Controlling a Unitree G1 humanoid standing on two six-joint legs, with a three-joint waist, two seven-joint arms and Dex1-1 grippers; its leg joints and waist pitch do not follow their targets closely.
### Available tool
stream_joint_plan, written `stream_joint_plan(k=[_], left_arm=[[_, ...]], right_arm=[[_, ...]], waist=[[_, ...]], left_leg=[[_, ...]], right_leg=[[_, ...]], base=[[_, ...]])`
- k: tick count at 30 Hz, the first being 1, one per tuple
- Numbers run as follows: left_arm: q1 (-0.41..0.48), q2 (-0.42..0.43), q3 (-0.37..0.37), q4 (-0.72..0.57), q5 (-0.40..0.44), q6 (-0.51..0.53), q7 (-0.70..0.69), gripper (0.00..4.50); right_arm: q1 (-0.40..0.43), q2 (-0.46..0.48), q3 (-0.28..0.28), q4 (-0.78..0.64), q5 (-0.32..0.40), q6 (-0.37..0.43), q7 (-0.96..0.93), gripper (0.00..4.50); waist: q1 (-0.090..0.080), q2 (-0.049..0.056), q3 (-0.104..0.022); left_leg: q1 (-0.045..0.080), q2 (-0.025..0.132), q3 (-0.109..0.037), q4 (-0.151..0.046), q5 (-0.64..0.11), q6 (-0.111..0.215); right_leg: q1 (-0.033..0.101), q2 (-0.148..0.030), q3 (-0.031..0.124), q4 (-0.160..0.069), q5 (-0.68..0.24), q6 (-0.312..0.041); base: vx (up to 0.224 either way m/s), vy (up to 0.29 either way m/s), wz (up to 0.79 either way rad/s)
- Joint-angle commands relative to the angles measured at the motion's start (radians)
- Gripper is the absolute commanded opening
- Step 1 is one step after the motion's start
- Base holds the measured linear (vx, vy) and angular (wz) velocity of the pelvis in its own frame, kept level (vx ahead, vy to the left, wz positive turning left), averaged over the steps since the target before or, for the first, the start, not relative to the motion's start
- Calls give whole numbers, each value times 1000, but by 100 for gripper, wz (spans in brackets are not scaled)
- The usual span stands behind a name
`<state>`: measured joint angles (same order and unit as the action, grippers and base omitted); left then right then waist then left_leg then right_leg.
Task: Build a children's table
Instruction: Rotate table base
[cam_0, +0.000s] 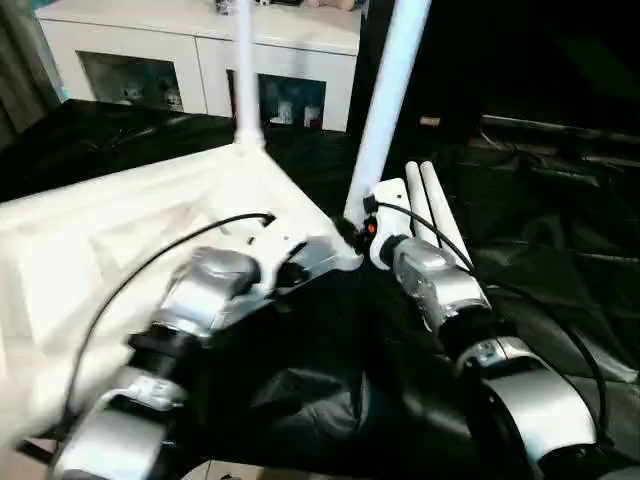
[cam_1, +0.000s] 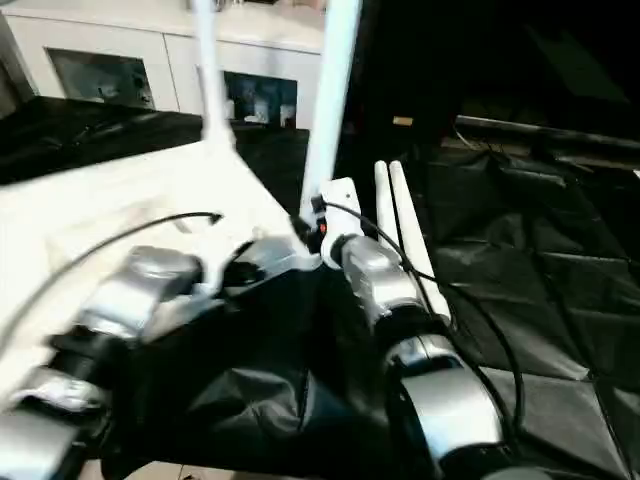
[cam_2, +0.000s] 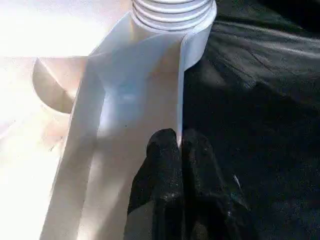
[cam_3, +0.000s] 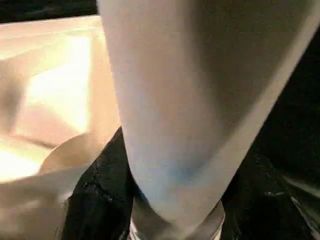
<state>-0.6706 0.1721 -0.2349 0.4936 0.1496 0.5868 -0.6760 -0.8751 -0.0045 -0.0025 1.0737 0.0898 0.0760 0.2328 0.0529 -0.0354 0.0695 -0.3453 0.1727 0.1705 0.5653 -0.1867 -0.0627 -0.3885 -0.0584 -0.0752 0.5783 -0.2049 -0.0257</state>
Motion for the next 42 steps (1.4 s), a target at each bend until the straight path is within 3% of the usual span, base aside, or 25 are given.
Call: stream_joint_plan(k=[1,2,4,6,10,13,20,21,25,27,28,29,30,31,33,36,39,40,42], left_arm=[[-57,-34,2,33,2,-22,90,0],[-60,-37,3,36,1,-23,94,0],[-62,-39,4,36,1,-20,95,0],[-53,-45,6,-2,19,21,99,0],[-50,-39,2,-8,19,25,99,0],[-50,-31,0,1,14,16,96,0],[-54,-16,9,0,9,15,91,0],[-54,-14,10,-1,9,14,89,0],[-52,-10,9,-9,4,8,85,0],[-49,-6,3,-15,0,-9,72,0],[-48,-5,2,-16,-1,-15,68,0],[-48,-4,1,-16,-2,-19,66,0],[-46,-2,-1,-21,-6,-26,57,0],[-39,3,-7,-32,-12,-44,35,0],[-33,10,-17,-46,-15,-56,14,0],[-25,20,-26,-59,-18,-64,-6,0],[-15,24,-31,-76,-21,-60,-18,0],[-13,26,-32,-79,-22,-57,-19,0],[-11,29,-34,-80,-23,-59,-22,0]], right_arm=[[70,102,43,140,-13,118,36,191],[68,107,42,141,-13,119,34,191],[66,110,41,143,-13,120,36,191],[54,119,32,169,-17,117,39,191],[48,125,23,181,-20,113,64,191],[45,128,14,184,-22,107,73,191],[33,129,11,192,-45,75,97,191],[30,132,-2,191,-34,75,106,247],[14,133,-28,183,-15,60,120,279],[5,132,-43,175,0,47,131,297],[3,131,-47,173,3,44,134,304],[1,131,-50,173,3,42,136,304],[-3,130,-58,169,8,37,143,319],[-9,126,-72,162,20,29,155,335],[-15,120,-86,154,29,19,172,340],[-23,112,-95,151,26,2,194,371],[-27,104,-95,144,29,-16,206,388],[-29,101,-96,143,30,-21,207,398],[-33,98,-103,141,31,-30,206,424]], waist=[[-1,11,-25],[1,13,-26],[2,13,-25],[-2,14,-21],[-3,15,-22],[-3,21,-24],[-2,18,-21],[-2,16,-21],[-7,20,-19],[-20,22,-20],[-24,26,-26],[-24,29,-28],[-25,29,-29],[-23,30,-28],[-21,29,-31],[-12,30,-40],[-9,24,-42],[-5,28,-47],[-3,28,-50]], left_leg=[[27,59,-40,-84,-510,-24],[20,61,-44,-90,-497,-19],[20,62,-44,-91,-500,-20],[35,58,-46,-85,-555,-24],[35,55,-49,-87,-558,-16],[30,61,-49,-96,-541,-16],[36,61,-47,-96,-561,-18],[37,60,-47,-95,-562,-16],[33,60,-52,-96,-576,-16],[16,62,-63,-106,-598,-26],[11,66,-66,-108,-592,-27],[11,68,-66,-107,-585,-28],[4,69,-63,-106,-546,-21],[11,68,-59,-103,-541,-18],[11,68,-56,-100,-515,-14],[1,71,-41,-97,-381,-5],[-3,68,-32,-92,-332,14],[4,71,-27,-88,-308,17],[2,71,-24,-86,-278,21]], right_leg=[[0,-108,53,-112,-598,-95],[6,-109,53,-110,-595,-86],[4,-111,55,-112,-600,-83],[-7,-111,48,-123,-680,-62],[-3,-114,40,-134,-716,-36],[6,-113,35,-132,-647,-50],[-1,-117,33,-136,-657,-55],[-1,-117,32,-137,-665,-51],[1,-120,24,-142,-696,-36],[18,-118,13,-135,-681,-27],[26,-122,14,-131,-647,-39],[26,-123,16,-129,-620,-48],[26,-126,20,-125,-551,-81],[19,-126,22,-127,-551,-93],[20,-128,26,-126,-531,-107],[28,-125,35,-106,-376,-164],[32,-124,33,-100,-368,-173],[28,-125,35,-99,-351,-183],[31,-121,34,-92,-304,-198]], base=[[0,0,0],[0,0,0],[0,0,0],[0,0,0],[0,0,0],[0,0,0],[0,0,0],[0,0,0],[0,0,0],[3,17,-19],[-3,24,-18],[0,0,0],[0,0,0],[0,0,0],[0,0,0],[0,0,0],[0,0,0],[0,0,0],[0,0,0]])
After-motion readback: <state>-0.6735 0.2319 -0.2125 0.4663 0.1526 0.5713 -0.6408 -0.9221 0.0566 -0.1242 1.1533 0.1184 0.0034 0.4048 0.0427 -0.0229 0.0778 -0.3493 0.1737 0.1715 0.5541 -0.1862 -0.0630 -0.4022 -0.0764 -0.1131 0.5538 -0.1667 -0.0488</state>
